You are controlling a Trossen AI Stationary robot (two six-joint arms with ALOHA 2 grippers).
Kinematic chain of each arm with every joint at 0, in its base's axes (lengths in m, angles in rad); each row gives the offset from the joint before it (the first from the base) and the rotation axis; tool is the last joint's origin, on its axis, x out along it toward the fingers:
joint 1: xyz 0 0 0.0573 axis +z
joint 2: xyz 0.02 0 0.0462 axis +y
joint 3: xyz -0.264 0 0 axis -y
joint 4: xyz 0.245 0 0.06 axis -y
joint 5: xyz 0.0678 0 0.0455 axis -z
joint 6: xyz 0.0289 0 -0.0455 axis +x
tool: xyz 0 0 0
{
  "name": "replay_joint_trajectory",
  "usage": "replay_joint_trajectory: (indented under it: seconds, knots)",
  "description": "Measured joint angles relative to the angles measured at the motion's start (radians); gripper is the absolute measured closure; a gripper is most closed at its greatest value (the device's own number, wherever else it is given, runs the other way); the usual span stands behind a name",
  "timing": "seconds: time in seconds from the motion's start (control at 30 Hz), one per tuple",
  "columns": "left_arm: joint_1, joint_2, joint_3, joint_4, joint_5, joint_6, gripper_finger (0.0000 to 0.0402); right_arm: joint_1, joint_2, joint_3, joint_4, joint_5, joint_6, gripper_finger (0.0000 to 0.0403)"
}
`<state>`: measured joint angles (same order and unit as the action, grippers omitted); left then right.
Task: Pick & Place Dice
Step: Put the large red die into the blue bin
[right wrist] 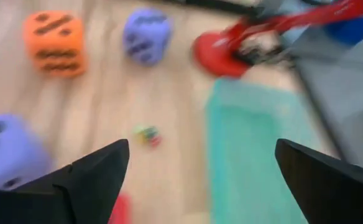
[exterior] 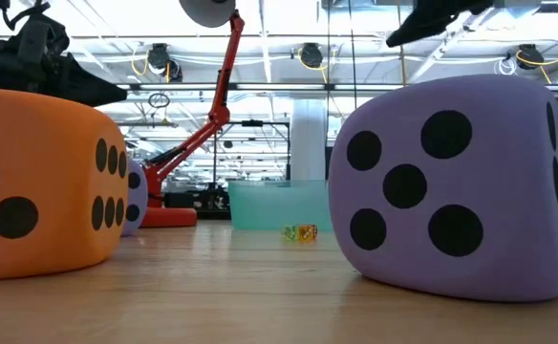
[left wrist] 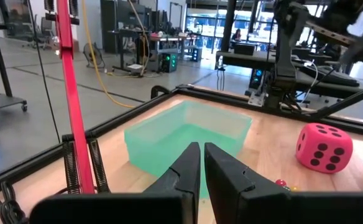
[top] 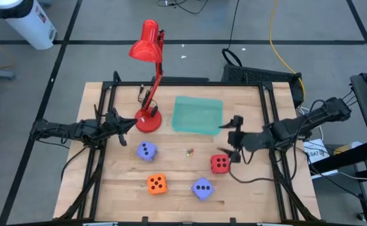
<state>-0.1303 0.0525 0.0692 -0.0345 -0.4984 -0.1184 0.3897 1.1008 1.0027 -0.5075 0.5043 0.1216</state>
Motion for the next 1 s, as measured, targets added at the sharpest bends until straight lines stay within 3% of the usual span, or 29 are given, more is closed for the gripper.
replay_joint_trajectory:
  seconds: [0.13,0.6,1.0]
  knots:
    - [0.000,0.000,0.000,0.000,0.000,0.000,0.0371,0.034,0.061,0.016,-0.019,-0.117,0.100,0.0004]
    - [0.000,0.000,0.000,0.000,0.000,0.000,0.0371,0.090,0.246,0.016,-0.081,-0.168,0.306,0.0004]
    - [0.000,0.000,0.000,-0.013,0.001,0.009,0.0371,0.103,0.342,0.016,-0.139,-0.195,0.350,0.0003]
